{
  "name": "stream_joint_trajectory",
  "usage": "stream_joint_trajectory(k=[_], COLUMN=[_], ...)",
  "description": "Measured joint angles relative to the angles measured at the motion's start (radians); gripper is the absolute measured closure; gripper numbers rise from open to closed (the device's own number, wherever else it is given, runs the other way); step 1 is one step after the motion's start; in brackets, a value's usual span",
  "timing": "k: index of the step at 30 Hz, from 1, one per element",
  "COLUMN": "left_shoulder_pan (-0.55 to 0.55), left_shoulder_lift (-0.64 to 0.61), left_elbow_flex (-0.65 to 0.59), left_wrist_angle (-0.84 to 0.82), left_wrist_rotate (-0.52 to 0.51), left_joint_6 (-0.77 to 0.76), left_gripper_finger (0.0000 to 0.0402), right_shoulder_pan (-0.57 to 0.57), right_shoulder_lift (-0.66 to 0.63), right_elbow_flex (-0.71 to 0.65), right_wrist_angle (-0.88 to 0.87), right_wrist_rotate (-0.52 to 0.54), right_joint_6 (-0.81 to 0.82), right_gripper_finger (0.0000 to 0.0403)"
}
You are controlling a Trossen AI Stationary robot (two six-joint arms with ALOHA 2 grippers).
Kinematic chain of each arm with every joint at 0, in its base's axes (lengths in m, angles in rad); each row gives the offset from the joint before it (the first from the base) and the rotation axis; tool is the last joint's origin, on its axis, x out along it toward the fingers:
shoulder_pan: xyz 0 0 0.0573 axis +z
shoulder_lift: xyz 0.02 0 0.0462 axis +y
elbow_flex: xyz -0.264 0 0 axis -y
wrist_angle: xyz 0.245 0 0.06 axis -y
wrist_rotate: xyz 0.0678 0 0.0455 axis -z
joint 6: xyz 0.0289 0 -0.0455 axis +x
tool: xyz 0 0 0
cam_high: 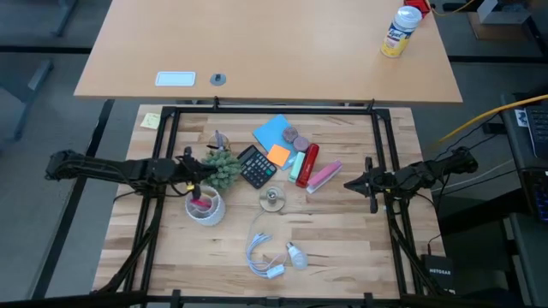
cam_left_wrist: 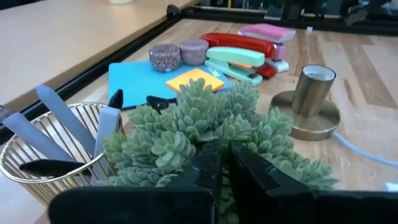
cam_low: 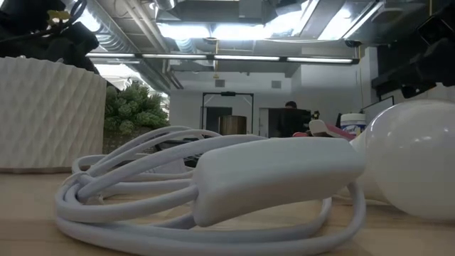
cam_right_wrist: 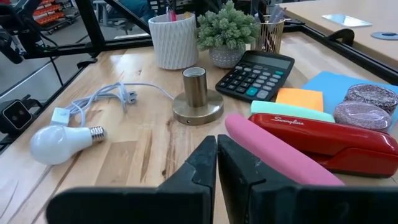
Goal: Screw lightbulb
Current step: Return to Home Position
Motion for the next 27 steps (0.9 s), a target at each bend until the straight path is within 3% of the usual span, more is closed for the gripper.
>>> stream_joint_trajectory(k=[14, 27], left_shoulder_pan=[0.001, 0.001], left_shoulder_lift=[-0.234, -0.385], left_elbow_flex=[-0.050, -0.107], left_wrist_angle=[-0.031, 0.147], left_wrist_rotate=[-0.002, -0.003], left_joint_6=[0.000, -0.002], left_gripper_finger=[0.0380, 0.0380], right_shoulder_pan=[0.000, 0.000], right_shoulder_lift=[0.000, 0.000], right_elbow_flex=[0.000, 0.000], right_wrist_angle=[0.000, 0.002], right_wrist_rotate=[0.000, 0.000], right_joint_6=[0.000, -0.002], right_gripper_finger=[0.0382, 0.0382])
